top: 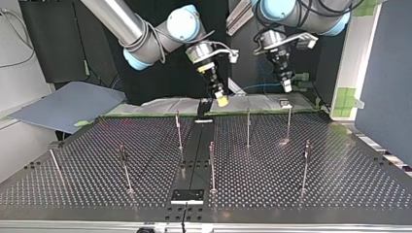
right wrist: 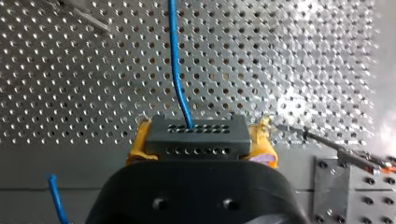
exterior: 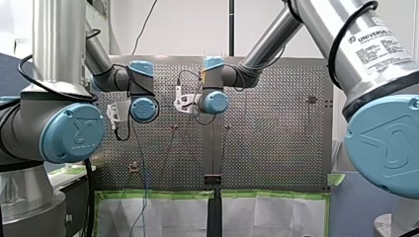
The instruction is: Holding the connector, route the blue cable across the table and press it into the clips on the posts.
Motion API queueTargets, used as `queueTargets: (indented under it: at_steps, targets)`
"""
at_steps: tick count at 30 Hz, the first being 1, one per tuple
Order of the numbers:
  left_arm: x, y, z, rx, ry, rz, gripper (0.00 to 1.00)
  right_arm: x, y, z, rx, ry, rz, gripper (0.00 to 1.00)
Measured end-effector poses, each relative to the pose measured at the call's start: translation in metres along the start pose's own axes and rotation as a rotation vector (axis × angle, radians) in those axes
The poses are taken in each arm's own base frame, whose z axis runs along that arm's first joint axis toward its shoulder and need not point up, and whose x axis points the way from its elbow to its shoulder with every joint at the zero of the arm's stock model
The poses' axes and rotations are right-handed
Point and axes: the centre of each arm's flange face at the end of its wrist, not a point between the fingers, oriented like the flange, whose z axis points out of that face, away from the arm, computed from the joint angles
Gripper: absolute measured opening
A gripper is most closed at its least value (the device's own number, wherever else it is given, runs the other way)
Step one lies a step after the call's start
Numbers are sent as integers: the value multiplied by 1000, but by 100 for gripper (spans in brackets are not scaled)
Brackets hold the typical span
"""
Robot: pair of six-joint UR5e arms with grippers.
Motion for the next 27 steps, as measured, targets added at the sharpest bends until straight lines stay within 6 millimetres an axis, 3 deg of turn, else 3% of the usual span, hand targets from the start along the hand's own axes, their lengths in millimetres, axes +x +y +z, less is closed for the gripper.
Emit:
queueTargets:
  at_steps: [10, 27]
  targets:
    - [-45, -5, 18, 25, -94, -49, 0, 23, -9, 14, 29, -7, 1, 0]
    - [-81, -5, 58, 0, -157, -64, 0, 75, -15, 36, 57, -11, 29, 0]
